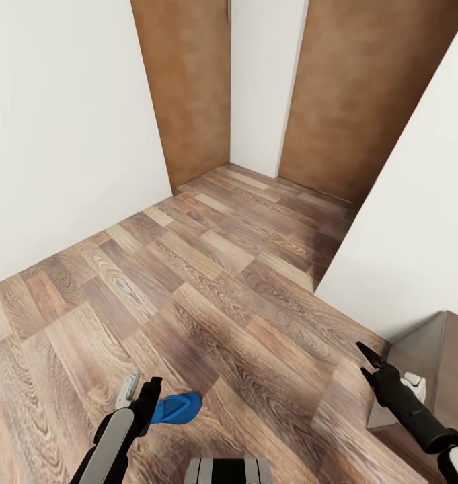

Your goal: In the bedroom, move the book from the bed onto either nightstand, and place the two sandals side by side next to the bed.

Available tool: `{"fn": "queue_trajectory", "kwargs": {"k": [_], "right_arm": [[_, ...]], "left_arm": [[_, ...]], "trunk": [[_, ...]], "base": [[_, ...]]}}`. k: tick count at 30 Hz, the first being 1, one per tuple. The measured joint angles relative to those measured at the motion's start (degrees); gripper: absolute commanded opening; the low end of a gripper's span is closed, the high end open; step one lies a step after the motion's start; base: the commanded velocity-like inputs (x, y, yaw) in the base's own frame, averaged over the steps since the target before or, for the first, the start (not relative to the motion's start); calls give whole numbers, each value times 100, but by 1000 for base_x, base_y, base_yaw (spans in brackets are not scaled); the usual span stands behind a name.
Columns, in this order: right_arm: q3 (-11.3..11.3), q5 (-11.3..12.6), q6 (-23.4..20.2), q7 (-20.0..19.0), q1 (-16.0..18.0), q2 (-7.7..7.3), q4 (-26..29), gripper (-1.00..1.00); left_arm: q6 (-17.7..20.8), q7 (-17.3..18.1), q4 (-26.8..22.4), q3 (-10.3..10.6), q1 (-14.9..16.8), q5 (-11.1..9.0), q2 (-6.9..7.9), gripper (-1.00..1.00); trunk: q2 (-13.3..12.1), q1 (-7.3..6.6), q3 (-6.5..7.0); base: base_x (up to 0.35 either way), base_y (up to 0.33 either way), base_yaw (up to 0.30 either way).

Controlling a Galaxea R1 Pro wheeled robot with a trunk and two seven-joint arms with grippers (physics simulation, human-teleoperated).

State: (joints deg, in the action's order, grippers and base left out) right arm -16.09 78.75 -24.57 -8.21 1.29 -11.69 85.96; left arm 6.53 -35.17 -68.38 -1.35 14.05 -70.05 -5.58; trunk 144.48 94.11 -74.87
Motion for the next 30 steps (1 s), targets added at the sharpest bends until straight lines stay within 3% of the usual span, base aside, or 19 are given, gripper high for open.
{"fn": "queue_trajectory", "kwargs": {"k": [7, 30], "right_arm": [[7, 148, -5, 2, 0, 1, -20, 100], [8, 141, -6, 12, 0, 1, -30, 100]], "left_arm": [[-1, 0, -4, -4, 0, 6, 8, 100], [-10, 11, -2, -14, 0, 5, 24, 100]], "trunk": [[3, 5, -45], [3, 4, -45]], "base": [[0, 0, 0], [19, -35, 0]]}}
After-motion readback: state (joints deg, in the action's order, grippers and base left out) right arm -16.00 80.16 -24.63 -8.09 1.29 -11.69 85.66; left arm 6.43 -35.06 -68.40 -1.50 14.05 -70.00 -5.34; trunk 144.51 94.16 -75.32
